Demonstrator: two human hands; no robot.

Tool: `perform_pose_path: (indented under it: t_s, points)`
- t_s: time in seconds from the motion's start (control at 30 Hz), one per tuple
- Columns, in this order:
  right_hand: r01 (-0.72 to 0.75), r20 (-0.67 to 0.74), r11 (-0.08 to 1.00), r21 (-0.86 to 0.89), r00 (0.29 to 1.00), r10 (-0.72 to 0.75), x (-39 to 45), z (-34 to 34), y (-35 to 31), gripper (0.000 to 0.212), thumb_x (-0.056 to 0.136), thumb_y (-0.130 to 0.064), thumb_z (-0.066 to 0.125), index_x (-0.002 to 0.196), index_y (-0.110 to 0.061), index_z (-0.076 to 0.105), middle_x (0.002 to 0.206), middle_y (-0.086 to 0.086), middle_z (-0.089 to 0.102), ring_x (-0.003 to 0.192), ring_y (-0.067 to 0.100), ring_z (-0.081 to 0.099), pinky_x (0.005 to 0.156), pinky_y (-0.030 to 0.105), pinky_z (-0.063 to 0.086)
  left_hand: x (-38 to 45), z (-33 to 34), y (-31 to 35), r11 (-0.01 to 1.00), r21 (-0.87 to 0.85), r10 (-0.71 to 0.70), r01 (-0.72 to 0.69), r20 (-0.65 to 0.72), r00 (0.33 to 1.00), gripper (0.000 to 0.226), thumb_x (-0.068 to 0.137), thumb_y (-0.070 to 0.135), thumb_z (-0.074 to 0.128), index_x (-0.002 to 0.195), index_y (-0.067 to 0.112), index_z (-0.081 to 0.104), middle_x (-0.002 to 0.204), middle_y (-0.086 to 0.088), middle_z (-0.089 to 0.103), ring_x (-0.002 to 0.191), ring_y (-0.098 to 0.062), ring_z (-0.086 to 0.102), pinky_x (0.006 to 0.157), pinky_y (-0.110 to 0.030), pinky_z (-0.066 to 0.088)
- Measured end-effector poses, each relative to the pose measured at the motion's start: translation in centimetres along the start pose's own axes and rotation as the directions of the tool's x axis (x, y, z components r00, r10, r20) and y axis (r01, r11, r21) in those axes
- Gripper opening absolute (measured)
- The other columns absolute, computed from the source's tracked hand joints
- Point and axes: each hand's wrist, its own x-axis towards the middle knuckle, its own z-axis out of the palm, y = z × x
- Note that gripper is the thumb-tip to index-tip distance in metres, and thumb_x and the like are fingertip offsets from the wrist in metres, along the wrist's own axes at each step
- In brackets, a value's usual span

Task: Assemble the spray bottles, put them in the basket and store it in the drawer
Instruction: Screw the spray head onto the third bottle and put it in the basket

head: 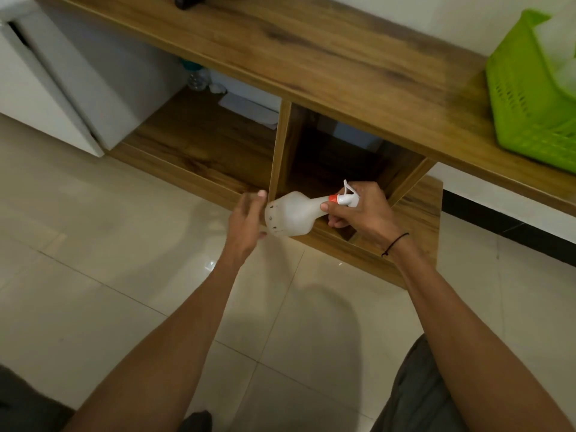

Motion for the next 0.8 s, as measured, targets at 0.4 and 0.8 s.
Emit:
perform_pose_path:
  t_s: [0.4, 0.8]
  points:
    - [-0.111, 0.050, 0.925, 0.364, 0.994, 0.100, -1.5, 0.0, -0.3, 0.036, 0.085, -0.026, 0.084, 0.104, 0.001, 0.070, 0.080, 0.018, 0.079, 0.070, 0.027, 0.080, 0.059, 0.024, 0.062, 1.2, -2.1, 1.2, 0.808, -0.364, -0.220, 0.464, 0.544, 0.810, 0.073, 0.084, 0.033, 0.084, 0.148, 0.022, 0.052, 0.142, -0.020, 0.054, 0.100, -0.028, 0.070, 0.070, -0.030, 0.063]
    - [-0.080, 0.009, 0.909, 0.410, 0.996, 0.084, -4.9, -1.4, -5.7, 0.036, 0.086, -0.027, 0.084, 0.103, 0.001, 0.070, 0.080, 0.020, 0.079, 0.072, 0.032, 0.079, 0.060, 0.029, 0.064, -1.1, -4.6, 9.1, 0.928, -0.040, -0.284, 0.370, 0.568, 0.773, 0.072, 0.087, 0.073, 0.067, 0.139, 0.022, 0.065, 0.129, -0.022, 0.068, 0.089, -0.028, 0.075, 0.065, -0.029, 0.062]
